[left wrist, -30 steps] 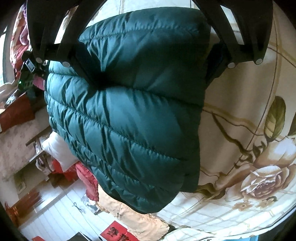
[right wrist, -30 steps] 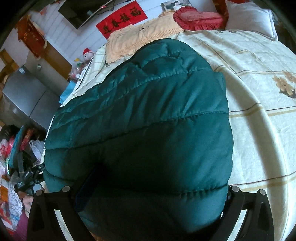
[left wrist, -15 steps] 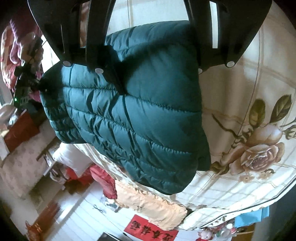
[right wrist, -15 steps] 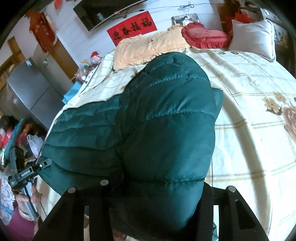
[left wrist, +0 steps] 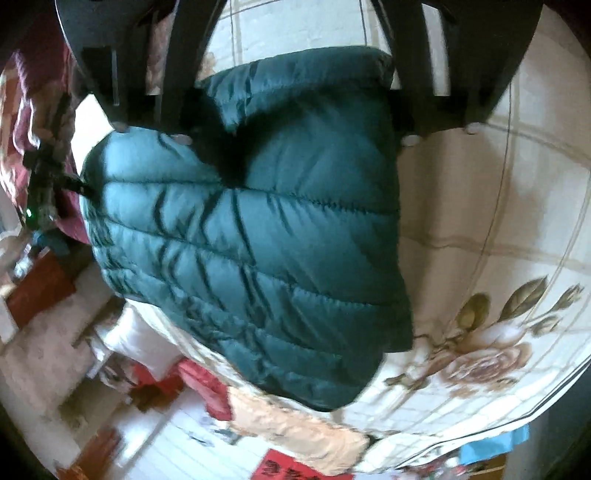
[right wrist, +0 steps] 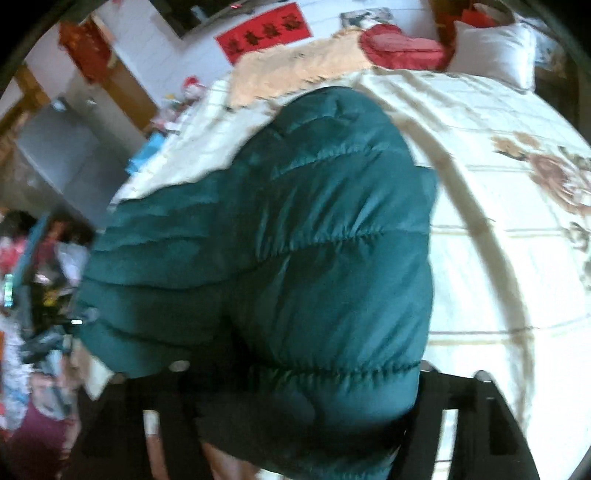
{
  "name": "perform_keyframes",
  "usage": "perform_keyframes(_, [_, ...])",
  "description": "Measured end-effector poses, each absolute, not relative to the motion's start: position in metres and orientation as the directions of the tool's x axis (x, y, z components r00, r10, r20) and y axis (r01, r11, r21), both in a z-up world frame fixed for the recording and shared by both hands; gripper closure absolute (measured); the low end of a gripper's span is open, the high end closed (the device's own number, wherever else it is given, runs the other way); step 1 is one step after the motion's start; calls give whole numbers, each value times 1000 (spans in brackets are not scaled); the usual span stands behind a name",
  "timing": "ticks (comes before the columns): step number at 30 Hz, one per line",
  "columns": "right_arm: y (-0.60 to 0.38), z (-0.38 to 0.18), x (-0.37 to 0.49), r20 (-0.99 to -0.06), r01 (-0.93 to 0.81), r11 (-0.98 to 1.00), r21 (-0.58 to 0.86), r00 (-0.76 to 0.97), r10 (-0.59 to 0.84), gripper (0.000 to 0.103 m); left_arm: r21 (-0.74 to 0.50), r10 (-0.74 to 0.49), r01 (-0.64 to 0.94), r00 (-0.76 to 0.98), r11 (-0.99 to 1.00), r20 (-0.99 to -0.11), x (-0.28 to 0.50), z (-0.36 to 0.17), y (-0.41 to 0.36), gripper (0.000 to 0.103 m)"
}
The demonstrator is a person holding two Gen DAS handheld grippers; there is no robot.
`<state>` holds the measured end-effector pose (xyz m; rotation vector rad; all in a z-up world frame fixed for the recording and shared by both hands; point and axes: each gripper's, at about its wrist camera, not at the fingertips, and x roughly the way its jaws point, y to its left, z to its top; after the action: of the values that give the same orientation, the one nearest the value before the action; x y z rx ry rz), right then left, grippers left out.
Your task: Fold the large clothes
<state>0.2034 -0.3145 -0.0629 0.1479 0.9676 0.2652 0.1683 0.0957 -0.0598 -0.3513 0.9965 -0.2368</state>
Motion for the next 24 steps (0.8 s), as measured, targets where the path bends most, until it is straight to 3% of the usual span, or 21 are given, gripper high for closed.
perform_keyframes(2, [-318, -63, 202, -796, -120, 971, 208, 557, 239, 16, -375, -324, 13, 534, 927, -781, 166, -58, 96, 28])
perform_keyframes(11, [-317, -22, 160, -743, -29, 998, 47, 667, 55, 16, -197, -123, -45, 637, 979, -761, 129, -26, 77, 28])
perform_keyframes(16, [-301, -6, 132, -687, -58, 997, 46, 723, 74, 16, -113, -59, -36, 675, 993, -736, 118, -16, 53, 28])
perform_keyframes(24, [-242, -10, 102, -639, -139, 990, -25, 764, 91, 16, -101, -64, -11, 700, 995, -712, 103, -8, 17, 28])
